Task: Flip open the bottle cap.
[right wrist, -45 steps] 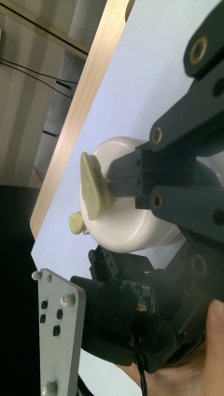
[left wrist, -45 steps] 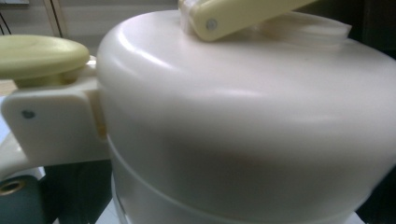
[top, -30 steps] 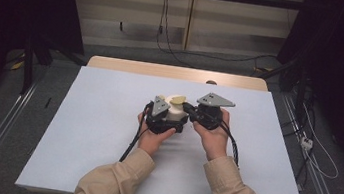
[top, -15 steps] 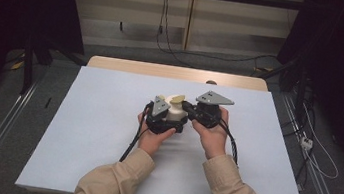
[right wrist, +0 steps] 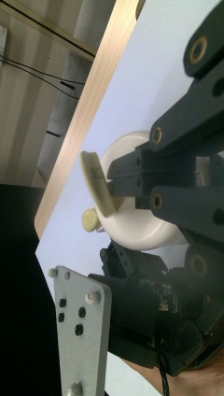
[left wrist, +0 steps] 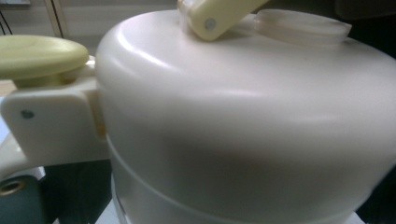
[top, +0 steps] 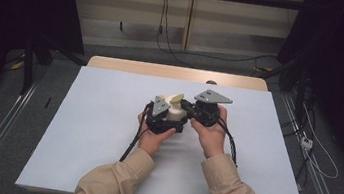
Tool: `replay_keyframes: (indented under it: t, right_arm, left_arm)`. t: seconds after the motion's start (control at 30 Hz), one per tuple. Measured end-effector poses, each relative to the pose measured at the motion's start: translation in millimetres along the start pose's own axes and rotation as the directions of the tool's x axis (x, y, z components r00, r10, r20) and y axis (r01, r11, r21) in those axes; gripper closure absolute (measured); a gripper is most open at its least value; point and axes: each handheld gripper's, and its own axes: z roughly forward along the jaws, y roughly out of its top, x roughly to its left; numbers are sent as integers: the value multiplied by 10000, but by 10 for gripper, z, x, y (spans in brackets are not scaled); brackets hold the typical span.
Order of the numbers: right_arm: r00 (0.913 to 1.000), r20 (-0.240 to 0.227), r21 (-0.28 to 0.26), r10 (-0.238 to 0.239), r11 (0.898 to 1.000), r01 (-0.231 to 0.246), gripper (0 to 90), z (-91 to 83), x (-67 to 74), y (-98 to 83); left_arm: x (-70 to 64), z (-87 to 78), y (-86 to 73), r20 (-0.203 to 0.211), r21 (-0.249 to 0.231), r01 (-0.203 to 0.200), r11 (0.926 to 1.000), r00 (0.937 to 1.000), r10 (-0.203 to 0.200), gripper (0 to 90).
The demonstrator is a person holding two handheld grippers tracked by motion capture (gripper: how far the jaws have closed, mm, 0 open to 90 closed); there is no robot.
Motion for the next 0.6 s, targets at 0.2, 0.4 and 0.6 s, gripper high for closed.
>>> replay_keyframes:
  t: [0.2, 0.4, 0.6]
  right_arm:
    - [9999, -21, 82, -156, 9998, 156, 900, 25, 22, 13]
    - [9998, 14, 116, -177, 9998, 176, 900, 40, 20, 28]
    - [9999, 21, 34, -130, 9999, 130, 900, 48, 10, 43]
  left_arm:
    - [0, -1, 1, 6, 1, 1, 10000, 10000, -1, 49]
    - [1, -1, 2, 15, 14, -6, 10000, 10000, 6, 49]
    - [-1, -1, -2, -10, -7, -10, 10000, 10000, 10, 49]
